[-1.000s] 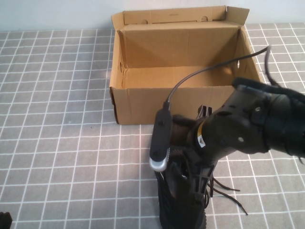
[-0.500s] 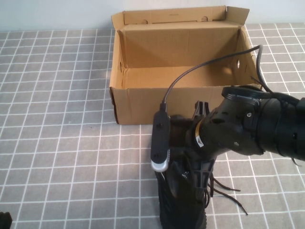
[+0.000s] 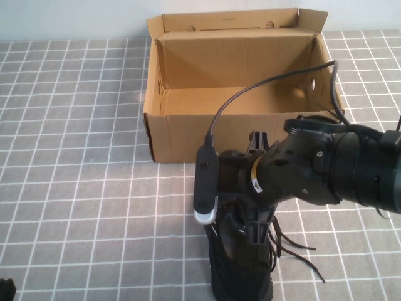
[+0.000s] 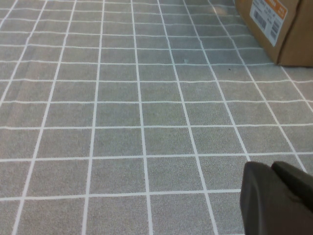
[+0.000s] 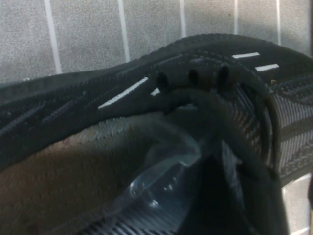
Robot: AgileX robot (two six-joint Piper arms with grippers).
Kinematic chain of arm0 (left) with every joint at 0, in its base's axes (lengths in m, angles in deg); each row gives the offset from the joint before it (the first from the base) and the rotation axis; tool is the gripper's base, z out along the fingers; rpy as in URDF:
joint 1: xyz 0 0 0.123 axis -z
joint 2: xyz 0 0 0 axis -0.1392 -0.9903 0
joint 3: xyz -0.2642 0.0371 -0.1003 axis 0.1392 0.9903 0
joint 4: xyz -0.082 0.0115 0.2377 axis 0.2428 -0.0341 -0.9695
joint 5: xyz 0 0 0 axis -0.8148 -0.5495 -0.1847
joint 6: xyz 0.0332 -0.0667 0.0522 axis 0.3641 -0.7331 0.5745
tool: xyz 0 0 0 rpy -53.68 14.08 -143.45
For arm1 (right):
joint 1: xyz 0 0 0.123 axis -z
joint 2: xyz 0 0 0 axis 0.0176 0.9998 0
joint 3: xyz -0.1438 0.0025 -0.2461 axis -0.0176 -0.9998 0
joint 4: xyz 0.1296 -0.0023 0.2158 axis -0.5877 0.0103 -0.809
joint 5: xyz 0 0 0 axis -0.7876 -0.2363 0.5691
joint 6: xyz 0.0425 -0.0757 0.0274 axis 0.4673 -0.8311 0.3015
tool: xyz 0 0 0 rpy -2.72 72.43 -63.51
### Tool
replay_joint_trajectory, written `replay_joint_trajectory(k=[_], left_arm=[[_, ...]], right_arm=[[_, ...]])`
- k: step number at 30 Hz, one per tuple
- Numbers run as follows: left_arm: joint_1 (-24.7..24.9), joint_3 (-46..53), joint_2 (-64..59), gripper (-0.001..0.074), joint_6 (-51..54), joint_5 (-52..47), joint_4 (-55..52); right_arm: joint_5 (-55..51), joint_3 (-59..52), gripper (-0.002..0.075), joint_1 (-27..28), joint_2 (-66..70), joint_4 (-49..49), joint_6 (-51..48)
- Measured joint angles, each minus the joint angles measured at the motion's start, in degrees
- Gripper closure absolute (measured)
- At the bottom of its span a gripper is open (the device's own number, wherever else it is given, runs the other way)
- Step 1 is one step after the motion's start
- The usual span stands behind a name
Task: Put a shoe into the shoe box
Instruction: Pick up the shoe from the table
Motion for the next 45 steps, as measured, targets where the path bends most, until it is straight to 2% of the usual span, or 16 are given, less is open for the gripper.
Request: replay_joint_trajectory(k=[3, 6, 13, 16, 20, 31, 38, 45], left_arm=[[0.00, 0.00, 0.00, 0.0736, 0.00, 0.00, 0.00], [0.00, 0.00, 0.00, 0.0736, 0.00, 0.00, 0.00], [0.00, 0.00, 0.00, 0.0736, 0.00, 0.00, 0.00], [0.00, 0.00, 0.00, 0.0736, 0.00, 0.00, 0.00], [0.00, 0.00, 0.00, 0.0736, 0.00, 0.00, 0.00], [0.00, 0.00, 0.00, 0.0736, 0.00, 0.00, 0.00], [0.00, 0.00, 0.00, 0.0736, 0.00, 0.00, 0.00], [0.00, 0.00, 0.00, 0.0736, 0.00, 0.00, 0.00]], right_arm=[[0.00, 0.12, 0.0373, 0.00, 0.24, 0.00, 0.00], [-0.10, 0.20, 0.0435, 0.00, 0.24, 0.00, 0.00], [-1.50, 0.20, 0.0670, 0.00, 0.38, -0.55, 0.29], [-2.51, 0.20, 0.0719, 0.00, 0.38, -1.31, 2.67], [-4.31, 0.20, 0.0732, 0.00, -1.17, -2.40, 5.97], [-13.80, 0.49, 0.0732, -2.31, -14.16, -9.49, 6.97], [-21.53, 8.07, 0.0732, -2.42, -18.44, -14.56, 8.82], [-22.84, 15.48, 0.0732, -2.42, -18.49, -15.17, 11.86]])
